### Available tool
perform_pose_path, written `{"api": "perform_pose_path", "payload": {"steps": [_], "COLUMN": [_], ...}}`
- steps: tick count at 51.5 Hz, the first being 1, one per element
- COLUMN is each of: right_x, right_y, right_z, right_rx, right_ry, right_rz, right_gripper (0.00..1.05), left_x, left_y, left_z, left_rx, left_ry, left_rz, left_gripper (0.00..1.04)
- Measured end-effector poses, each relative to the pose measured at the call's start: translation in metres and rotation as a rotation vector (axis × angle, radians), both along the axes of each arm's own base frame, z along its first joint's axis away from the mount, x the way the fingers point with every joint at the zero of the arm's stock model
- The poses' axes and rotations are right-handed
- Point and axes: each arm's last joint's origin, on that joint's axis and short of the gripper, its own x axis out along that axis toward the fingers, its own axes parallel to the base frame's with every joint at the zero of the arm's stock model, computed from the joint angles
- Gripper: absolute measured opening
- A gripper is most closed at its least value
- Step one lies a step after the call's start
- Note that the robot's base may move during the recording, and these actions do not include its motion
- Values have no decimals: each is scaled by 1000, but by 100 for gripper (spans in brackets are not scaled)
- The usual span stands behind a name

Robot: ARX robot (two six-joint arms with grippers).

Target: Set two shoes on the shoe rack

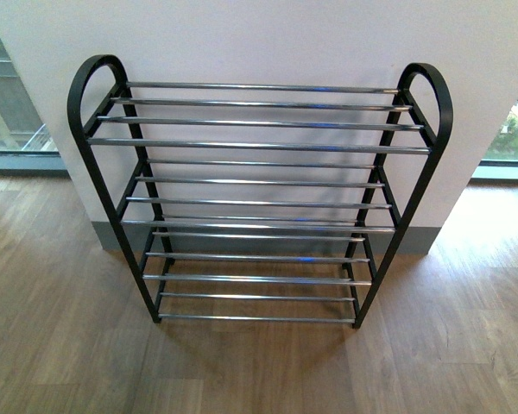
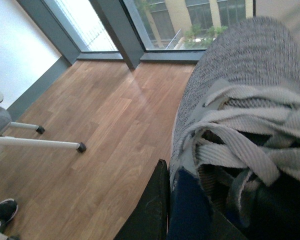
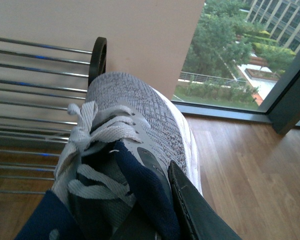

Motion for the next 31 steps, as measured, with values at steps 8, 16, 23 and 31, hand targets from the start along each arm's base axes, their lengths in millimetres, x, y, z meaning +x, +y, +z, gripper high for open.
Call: {"api": "perform_pose_path", "payload": {"steps": [8, 16, 23, 31], "right_x": [0, 0, 0, 1], "right_y": [0, 1, 0, 1], "right_z": [0, 0, 0, -1], "right_rx": [2, 3, 1, 28], "right_ry": [-1, -2, -1, -91], "right_rz": [9, 21, 12, 96], "right_gripper": [1, 1, 1, 1], "left_x": [0, 0, 0, 0], "left_y": [0, 1, 0, 0], "left_z": [0, 0, 0, 0], "left_rx": [0, 7, 4, 1], "left_ry": [0, 0, 0, 0], "left_rz": [1, 19, 9, 4], "left_gripper": [2, 2, 2, 2]}}
